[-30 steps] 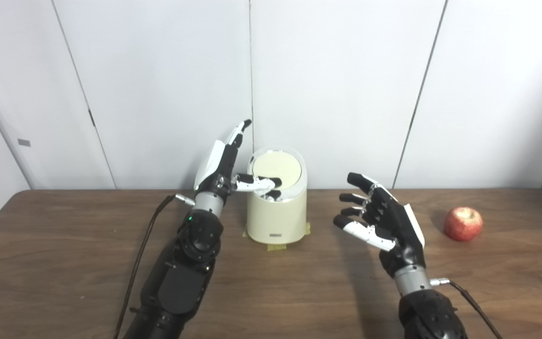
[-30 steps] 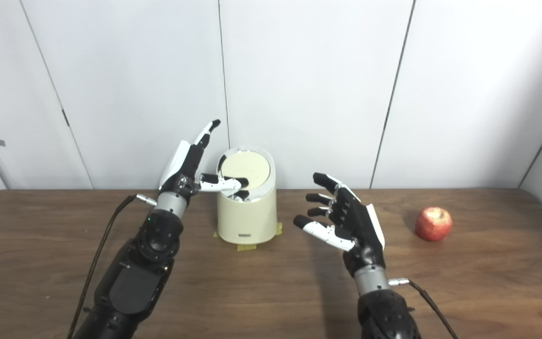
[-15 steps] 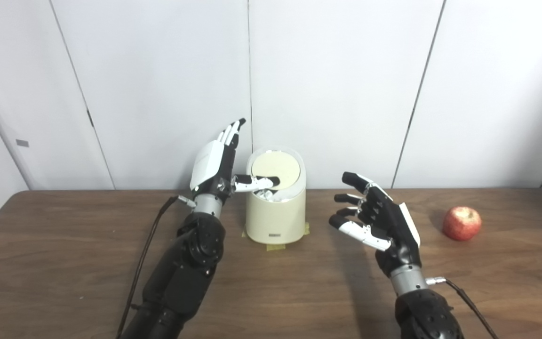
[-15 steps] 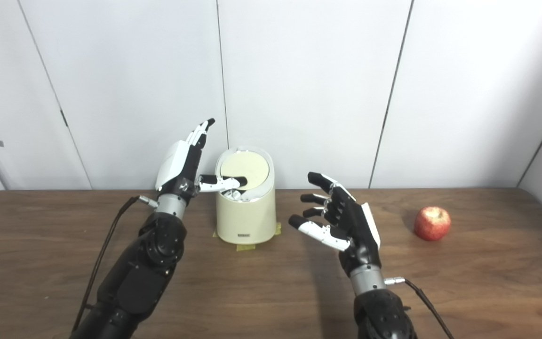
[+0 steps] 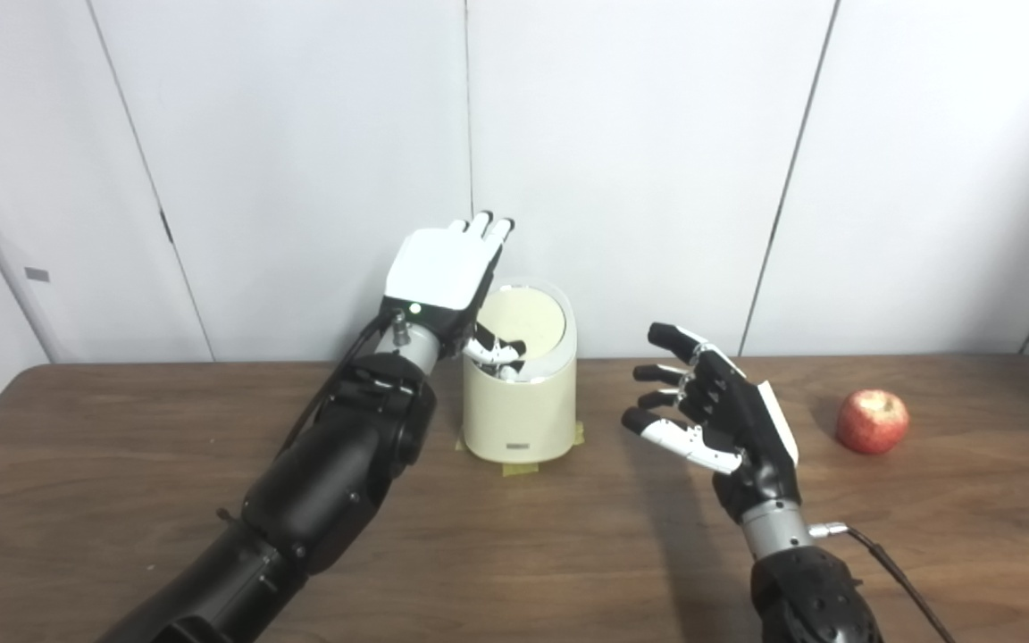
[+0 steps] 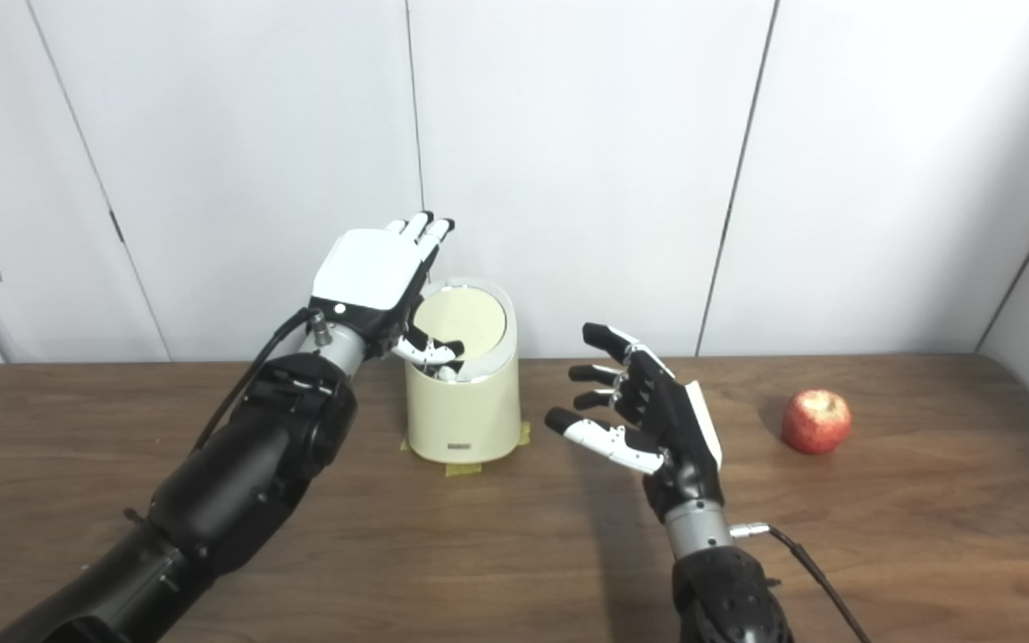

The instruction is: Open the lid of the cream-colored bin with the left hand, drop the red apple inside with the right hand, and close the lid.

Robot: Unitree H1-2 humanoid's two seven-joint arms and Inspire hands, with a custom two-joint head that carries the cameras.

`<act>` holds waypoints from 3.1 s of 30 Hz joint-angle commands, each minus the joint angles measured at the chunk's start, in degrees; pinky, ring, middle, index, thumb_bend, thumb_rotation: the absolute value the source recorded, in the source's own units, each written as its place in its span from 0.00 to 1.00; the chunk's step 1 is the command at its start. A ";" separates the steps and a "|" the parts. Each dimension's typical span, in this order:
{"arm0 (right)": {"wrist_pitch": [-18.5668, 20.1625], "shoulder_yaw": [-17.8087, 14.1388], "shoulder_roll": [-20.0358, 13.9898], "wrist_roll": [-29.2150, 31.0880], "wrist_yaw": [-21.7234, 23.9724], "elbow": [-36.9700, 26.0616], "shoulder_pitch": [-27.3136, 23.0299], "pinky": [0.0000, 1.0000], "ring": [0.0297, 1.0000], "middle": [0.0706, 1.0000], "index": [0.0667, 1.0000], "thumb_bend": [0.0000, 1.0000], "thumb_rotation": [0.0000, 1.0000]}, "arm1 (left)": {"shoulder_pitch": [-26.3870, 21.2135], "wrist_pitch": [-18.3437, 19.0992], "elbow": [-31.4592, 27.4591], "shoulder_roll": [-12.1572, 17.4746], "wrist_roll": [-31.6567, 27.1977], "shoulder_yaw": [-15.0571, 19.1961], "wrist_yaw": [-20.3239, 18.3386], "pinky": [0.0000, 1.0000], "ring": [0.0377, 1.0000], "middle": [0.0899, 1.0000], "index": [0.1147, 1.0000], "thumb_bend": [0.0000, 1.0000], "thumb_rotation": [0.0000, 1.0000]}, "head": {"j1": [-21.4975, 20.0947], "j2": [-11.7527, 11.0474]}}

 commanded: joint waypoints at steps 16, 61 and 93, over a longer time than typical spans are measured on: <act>-3.58 -0.15 -0.48 0.52 0.33 -0.40 -2.65 0.54 0.67 0.81 0.74 0.87 0.25 | 18.53 -21.67 -8.32 -7.82 -53.53 35.32 9.77 0.72 0.88 0.90 0.92 0.76 0.33 | 0.52 -0.75; 17.67 -11.56 -32.81 -15.73 2.58 -3.15 -3.90 0.82 0.89 0.89 0.84 0.81 0.16 | 32.48 -25.53 -10.59 -0.94 -76.54 41.99 -0.54 0.64 0.76 0.81 0.82 0.50 0.00 | -24.30 -5.44; 8.88 -2.16 -32.38 -14.46 4.80 24.46 -10.04 0.86 0.88 0.87 0.87 0.86 0.12 | 32.61 -24.45 -13.91 -0.44 -74.35 40.05 -0.07 0.67 0.72 0.78 0.79 0.45 0.00 | -22.95 -4.67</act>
